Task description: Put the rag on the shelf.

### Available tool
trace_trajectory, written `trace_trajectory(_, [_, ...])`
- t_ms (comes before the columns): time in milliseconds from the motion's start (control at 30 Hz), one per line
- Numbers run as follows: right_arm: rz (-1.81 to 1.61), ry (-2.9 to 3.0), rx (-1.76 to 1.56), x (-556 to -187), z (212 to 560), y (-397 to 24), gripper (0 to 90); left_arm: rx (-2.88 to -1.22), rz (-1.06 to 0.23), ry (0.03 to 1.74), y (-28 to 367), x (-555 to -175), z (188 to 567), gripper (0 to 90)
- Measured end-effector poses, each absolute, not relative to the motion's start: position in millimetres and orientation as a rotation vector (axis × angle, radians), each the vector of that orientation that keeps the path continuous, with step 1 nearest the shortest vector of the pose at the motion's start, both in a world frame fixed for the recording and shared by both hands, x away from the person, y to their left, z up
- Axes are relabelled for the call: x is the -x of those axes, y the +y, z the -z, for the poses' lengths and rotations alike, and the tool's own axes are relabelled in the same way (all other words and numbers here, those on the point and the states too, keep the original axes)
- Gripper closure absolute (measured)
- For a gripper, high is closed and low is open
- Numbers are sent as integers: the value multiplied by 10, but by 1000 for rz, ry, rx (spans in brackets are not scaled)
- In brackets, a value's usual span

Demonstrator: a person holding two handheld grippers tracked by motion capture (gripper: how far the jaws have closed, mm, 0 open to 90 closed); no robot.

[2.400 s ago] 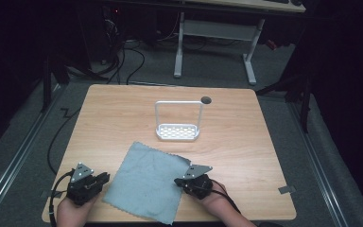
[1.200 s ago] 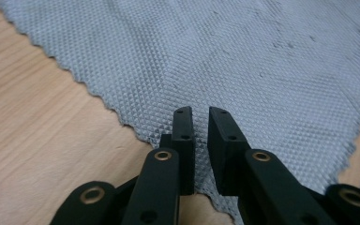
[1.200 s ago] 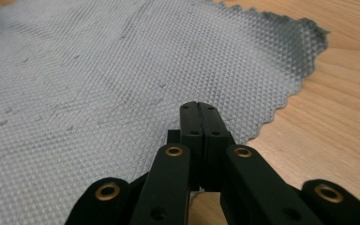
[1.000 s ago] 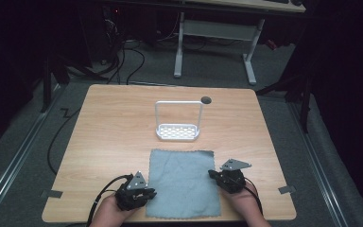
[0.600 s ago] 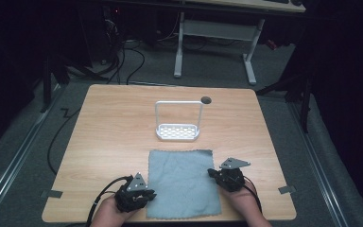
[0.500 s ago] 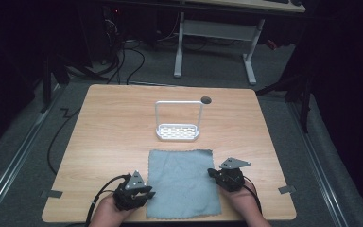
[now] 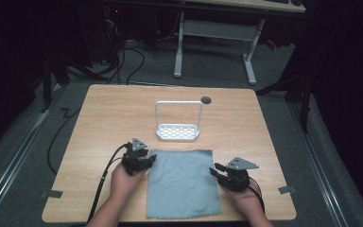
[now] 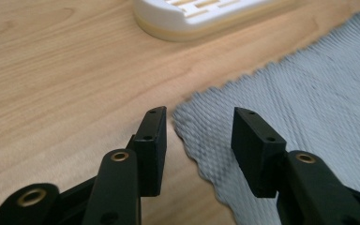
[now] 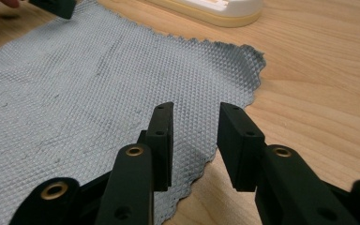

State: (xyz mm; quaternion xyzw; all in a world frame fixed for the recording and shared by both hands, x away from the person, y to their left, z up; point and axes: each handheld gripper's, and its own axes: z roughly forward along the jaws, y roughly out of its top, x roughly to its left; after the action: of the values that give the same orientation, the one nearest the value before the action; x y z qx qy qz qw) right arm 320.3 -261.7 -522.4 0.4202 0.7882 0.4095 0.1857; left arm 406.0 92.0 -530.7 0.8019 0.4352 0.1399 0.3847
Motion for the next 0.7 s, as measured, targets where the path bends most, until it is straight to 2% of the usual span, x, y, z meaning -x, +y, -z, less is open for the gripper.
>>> trace_trajectory(33, [-1158,2216,-1198,-3201,5222,-2617,665,-2039,-361,1111,910,-4065,5311,613])
trace_trajectory(133, [-1170,2201,-1209,-3233,5175,-2602,655,-2038,-398,1092,870,-4035,5331,737])
trace_trajectory(167, [-1166,2189,-1215,-3255,5152,-2582,648,-2035,-404,1084,868,-4040,5337,737])
trace_trajectory(200, [-1149,2187,-1219,-3295,5122,-2556,644,-2035,-404,1084,868,-4049,5338,775])
trace_trajectory(300, [-1121,2148,-1222,-3433,5080,-2524,638,-2027,-362,1081,886,-4074,5346,884])
trace_trajectory(400, [-1084,2135,-1313,-3723,5127,-2501,586,-2018,-334,1080,908,-4073,5352,894])
trace_trajectory(567, [-1014,2172,-1348,-3917,5215,-2440,592,-2009,-309,1081,927,-4073,5354,895])
trace_trajectory(667, [-1010,2187,-1358,-3949,5256,-2420,643,-2005,-302,1086,936,-4075,5355,894])
trace_trajectory(700, [-1001,2184,-1356,-3939,5263,-2413,706,-2008,-306,1083,935,-4071,5354,895])
